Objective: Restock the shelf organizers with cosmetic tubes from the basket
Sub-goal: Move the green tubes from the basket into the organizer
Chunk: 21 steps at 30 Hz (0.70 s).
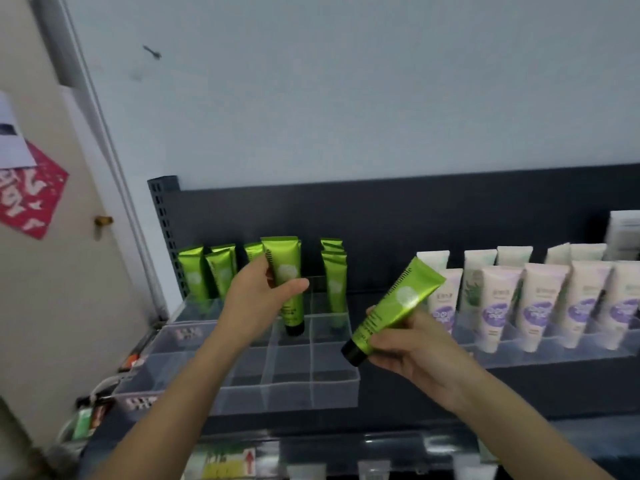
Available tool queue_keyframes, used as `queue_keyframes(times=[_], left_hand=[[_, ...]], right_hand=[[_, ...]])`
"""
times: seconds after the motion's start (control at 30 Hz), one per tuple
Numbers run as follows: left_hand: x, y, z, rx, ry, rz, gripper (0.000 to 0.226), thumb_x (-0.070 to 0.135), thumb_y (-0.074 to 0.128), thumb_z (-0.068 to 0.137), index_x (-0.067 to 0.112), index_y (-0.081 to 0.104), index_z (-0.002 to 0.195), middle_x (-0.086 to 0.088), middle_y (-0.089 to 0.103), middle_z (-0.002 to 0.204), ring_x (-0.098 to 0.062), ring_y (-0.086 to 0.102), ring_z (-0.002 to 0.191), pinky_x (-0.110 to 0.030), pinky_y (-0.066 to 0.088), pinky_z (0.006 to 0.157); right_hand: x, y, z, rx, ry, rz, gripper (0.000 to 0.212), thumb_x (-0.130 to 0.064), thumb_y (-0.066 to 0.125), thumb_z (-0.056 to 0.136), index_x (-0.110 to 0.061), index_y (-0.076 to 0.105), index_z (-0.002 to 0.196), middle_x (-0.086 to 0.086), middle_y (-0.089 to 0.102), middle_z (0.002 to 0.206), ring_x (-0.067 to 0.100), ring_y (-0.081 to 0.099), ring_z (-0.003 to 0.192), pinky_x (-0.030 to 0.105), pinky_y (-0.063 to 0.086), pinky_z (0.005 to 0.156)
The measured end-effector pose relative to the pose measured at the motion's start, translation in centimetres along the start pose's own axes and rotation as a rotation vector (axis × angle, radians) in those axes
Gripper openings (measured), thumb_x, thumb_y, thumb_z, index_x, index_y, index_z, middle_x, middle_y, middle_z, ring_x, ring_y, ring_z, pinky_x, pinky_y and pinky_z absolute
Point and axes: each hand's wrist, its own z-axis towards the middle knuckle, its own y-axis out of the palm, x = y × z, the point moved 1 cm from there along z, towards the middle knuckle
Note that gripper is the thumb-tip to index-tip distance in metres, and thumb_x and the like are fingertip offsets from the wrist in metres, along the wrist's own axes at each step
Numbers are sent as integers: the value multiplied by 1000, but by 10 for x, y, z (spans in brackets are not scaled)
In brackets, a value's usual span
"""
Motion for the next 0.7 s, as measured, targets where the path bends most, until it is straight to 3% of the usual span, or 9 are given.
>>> queue_keyframes(times=[0.13, 0.23, 0.4, 0.53, 0.6, 0.7], left_hand=[[-29, -28, 19, 91, -38, 82, 29, 34, 75, 77, 14, 59, 92, 3, 65, 86, -14, 60, 80, -30, 48, 67], [-46, -42, 36, 131, -60, 123, 29, 32, 75, 78, 13, 59, 92, 3, 63, 84, -14, 57, 77, -28, 42, 61], [-83, -54, 60, 156, -114, 180, 34, 31, 75, 77, 5, 55, 87, -6, 59, 77, -16, 52, 66, -26, 38, 54], [-111, -50, 69, 77, -142, 200, 37, 32, 77, 75, 5, 56, 88, -7, 60, 78, -18, 52, 67, -24, 35, 51], [-121, -44, 69, 42, -162, 186, 38, 31, 79, 74, 5, 53, 86, -5, 56, 75, -17, 50, 65, -25, 32, 49], [-133, -42, 70, 35, -179, 173, 37, 26, 80, 72, 6, 51, 82, -3, 52, 71, -16, 47, 63, -26, 30, 48]], right_hand=[[-2, 27, 20, 40, -71, -58, 18, 3, 62, 83, -4, 61, 99, 17, 69, 103, 27, 67, 95, 36, 57, 77], [-4, 48, 31, 33, -126, -106, 6, -7, 60, 89, -5, 64, 93, 12, 72, 94, 24, 70, 88, 37, 58, 76], [-8, 85, 50, 55, -242, -247, 7, -5, 65, 85, -7, 65, 92, 5, 74, 89, 18, 71, 86, 37, 60, 77], [-10, 117, 71, 114, -351, -417, 25, -2, 72, 72, -15, 64, 92, 2, 72, 90, 17, 70, 87, 43, 59, 79], [-12, 133, 82, 122, -360, -514, 23, -5, 74, 72, -19, 64, 89, -2, 71, 85, 14, 69, 83, 41, 59, 78], [-20, 153, 100, 120, -395, -609, 13, -14, 71, 75, -10, 66, 86, 7, 71, 85, 24, 68, 83, 49, 57, 75]])
